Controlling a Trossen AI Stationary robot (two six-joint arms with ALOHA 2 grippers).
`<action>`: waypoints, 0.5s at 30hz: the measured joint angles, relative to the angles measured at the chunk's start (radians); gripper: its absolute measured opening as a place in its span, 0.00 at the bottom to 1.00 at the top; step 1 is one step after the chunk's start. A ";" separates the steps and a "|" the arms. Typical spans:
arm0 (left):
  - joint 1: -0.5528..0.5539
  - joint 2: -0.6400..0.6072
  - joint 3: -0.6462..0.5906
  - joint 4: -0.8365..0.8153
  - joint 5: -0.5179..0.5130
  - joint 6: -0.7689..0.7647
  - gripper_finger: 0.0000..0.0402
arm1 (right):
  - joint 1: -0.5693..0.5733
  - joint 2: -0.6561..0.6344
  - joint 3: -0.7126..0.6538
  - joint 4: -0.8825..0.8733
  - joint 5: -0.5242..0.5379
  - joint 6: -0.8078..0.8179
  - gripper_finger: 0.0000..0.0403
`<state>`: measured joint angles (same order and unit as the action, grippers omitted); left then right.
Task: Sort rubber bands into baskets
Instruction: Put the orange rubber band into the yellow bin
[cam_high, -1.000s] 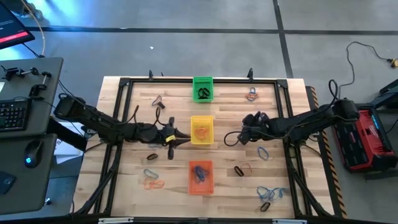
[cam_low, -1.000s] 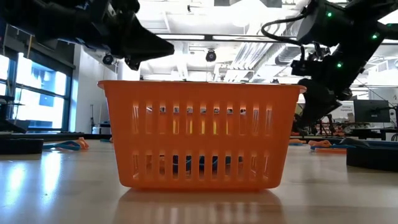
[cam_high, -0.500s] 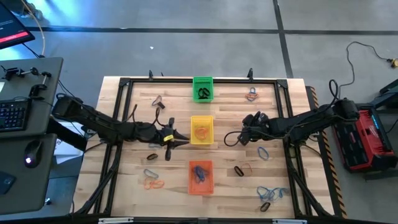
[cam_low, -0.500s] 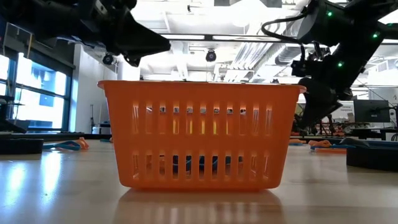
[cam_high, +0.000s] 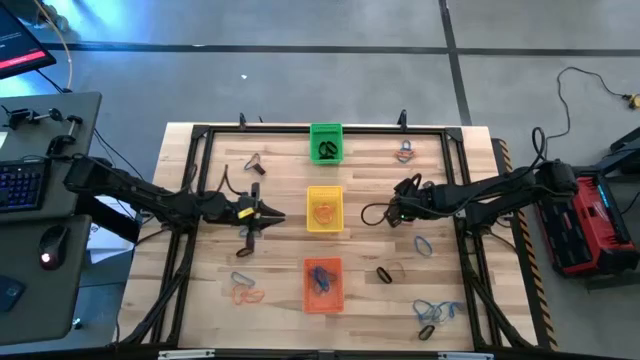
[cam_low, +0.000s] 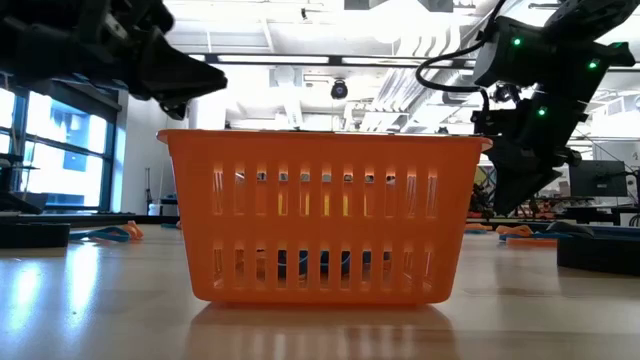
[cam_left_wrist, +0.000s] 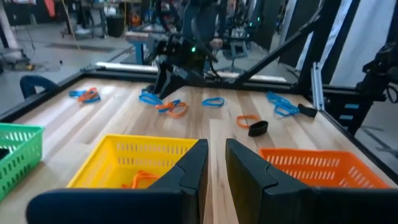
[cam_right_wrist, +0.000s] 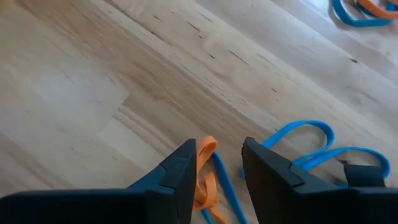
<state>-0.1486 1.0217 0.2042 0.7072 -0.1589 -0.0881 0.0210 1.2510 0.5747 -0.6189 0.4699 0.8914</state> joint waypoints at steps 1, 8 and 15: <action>0.000 -0.028 -0.017 0.000 0.000 0.005 0.11 | -0.008 0.000 0.000 0.001 -0.009 -0.001 0.29; 0.044 -0.187 -0.119 -0.006 -0.012 -0.020 0.11 | -0.050 0.000 0.000 0.002 -0.068 -0.001 0.29; 0.081 -0.237 -0.161 -0.006 -0.012 -0.015 0.11 | -0.076 0.000 0.000 0.018 -0.145 -0.001 0.29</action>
<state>-0.0678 0.7851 0.0432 0.7008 -0.1708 -0.1035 -0.0550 1.2510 0.5747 -0.6013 0.3253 0.8903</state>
